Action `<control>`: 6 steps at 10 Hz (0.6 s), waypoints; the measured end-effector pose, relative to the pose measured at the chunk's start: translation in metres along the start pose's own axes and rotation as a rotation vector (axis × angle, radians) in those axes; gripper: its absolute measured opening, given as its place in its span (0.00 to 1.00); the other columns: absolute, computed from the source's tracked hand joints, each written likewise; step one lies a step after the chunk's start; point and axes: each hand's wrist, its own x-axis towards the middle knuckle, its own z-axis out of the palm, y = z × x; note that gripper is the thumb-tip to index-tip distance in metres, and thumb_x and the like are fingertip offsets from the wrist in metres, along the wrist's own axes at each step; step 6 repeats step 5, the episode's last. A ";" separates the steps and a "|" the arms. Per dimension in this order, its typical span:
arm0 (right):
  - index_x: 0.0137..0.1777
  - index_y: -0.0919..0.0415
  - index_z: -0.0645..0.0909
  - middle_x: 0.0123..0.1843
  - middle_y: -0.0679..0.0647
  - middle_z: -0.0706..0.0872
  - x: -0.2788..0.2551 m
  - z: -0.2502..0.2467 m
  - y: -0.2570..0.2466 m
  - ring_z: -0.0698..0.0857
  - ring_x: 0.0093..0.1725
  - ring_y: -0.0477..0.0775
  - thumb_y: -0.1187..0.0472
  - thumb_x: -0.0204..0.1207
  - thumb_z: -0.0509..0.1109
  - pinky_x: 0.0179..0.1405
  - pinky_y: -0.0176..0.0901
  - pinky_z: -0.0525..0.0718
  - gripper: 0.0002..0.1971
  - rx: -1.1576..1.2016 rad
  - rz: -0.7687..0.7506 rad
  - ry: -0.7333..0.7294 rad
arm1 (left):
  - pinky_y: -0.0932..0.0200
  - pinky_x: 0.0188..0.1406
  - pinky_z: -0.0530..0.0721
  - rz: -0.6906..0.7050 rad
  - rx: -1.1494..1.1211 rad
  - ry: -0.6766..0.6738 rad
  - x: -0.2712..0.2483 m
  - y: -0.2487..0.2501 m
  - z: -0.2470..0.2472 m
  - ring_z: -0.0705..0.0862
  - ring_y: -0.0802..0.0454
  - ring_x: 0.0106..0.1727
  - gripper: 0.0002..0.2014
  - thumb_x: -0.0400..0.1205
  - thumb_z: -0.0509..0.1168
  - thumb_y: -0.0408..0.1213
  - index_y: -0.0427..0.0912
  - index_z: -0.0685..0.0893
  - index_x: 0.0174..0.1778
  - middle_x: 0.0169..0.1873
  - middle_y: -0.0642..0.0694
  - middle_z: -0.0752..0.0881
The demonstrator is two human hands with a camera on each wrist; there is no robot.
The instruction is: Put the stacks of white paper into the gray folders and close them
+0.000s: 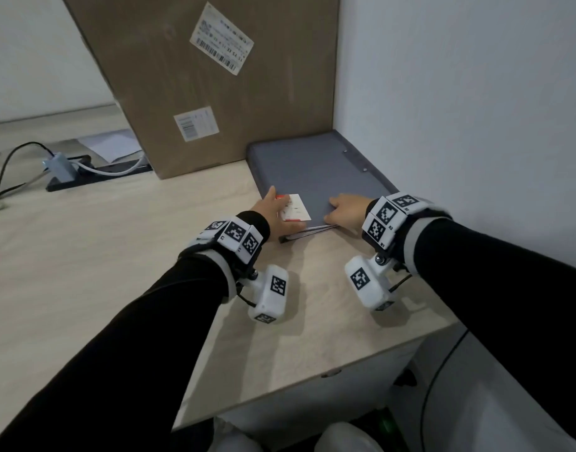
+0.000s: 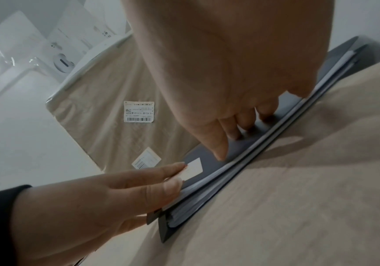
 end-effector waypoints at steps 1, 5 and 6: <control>0.72 0.68 0.73 0.73 0.64 0.77 0.005 -0.002 -0.002 0.77 0.71 0.63 0.57 0.83 0.58 0.68 0.45 0.74 0.22 -0.009 0.011 -0.021 | 0.59 0.81 0.54 -0.007 -0.026 0.001 0.004 -0.005 0.004 0.54 0.46 0.85 0.40 0.78 0.66 0.53 0.44 0.56 0.83 0.85 0.44 0.43; 0.69 0.74 0.77 0.72 0.66 0.79 -0.007 -0.014 -0.002 0.76 0.73 0.64 0.67 0.80 0.60 0.69 0.48 0.75 0.19 0.309 0.010 0.236 | 0.61 0.78 0.59 0.005 -0.392 0.134 -0.012 -0.002 -0.009 0.60 0.48 0.83 0.33 0.79 0.67 0.46 0.42 0.67 0.79 0.83 0.44 0.58; 0.69 0.74 0.77 0.72 0.66 0.79 -0.007 -0.014 -0.002 0.76 0.73 0.64 0.67 0.80 0.60 0.69 0.48 0.75 0.19 0.309 0.010 0.236 | 0.61 0.78 0.59 0.005 -0.392 0.134 -0.012 -0.002 -0.009 0.60 0.48 0.83 0.33 0.79 0.67 0.46 0.42 0.67 0.79 0.83 0.44 0.58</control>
